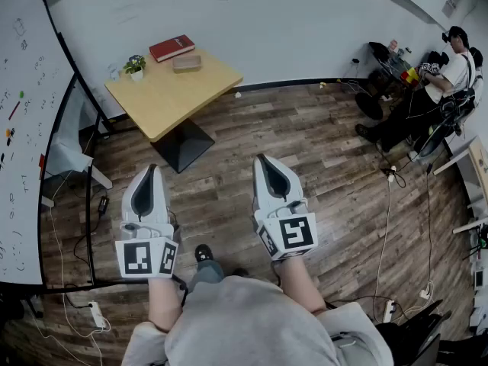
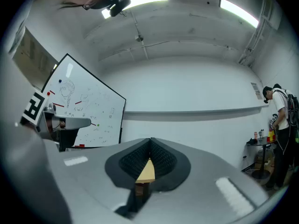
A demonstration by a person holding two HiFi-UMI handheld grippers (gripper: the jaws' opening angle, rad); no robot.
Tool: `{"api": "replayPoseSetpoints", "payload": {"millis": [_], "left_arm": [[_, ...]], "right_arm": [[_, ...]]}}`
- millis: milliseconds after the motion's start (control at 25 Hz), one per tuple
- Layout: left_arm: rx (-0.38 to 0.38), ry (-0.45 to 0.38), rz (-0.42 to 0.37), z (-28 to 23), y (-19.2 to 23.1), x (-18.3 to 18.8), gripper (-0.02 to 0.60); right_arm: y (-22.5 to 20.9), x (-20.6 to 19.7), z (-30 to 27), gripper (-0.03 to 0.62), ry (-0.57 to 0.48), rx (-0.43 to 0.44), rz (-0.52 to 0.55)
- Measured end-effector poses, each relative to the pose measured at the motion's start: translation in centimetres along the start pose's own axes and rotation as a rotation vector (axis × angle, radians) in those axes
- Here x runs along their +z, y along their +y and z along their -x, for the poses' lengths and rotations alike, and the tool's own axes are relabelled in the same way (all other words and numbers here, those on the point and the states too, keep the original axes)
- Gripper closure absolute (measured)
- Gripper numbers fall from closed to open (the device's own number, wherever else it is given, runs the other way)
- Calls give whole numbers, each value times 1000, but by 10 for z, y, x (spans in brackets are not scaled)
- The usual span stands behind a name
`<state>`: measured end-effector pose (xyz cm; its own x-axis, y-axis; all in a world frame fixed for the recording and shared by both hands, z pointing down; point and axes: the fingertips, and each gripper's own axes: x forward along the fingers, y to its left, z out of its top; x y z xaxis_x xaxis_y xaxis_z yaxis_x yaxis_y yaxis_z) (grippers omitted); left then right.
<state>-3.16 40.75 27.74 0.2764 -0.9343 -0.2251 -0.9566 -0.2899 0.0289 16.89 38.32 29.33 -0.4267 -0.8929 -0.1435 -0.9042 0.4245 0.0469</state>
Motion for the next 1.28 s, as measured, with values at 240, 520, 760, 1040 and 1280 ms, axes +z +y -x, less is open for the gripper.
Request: {"api": "replayPoseSetpoints", "payload": {"millis": [240,520,760,1040,1280], "left_arm": [[-9,-6,1,-1,1,5,577],[-11,-12,-1,-11,15,5,577],[-11,-24,-2,-29,37,5,577],[-9,-39,21,-55,71,0,577],[-30,-46,27,-77,92,-3,577]], "right_arm": [[4,4,-2,592,-6,1,2],[10,5,-18,592,-13,-1,15],[13,10,-43,592,-53,-22,7],[14,5,-79,592,-56,-58,4],[15,3,-105,592,-67,-83,8]]}}
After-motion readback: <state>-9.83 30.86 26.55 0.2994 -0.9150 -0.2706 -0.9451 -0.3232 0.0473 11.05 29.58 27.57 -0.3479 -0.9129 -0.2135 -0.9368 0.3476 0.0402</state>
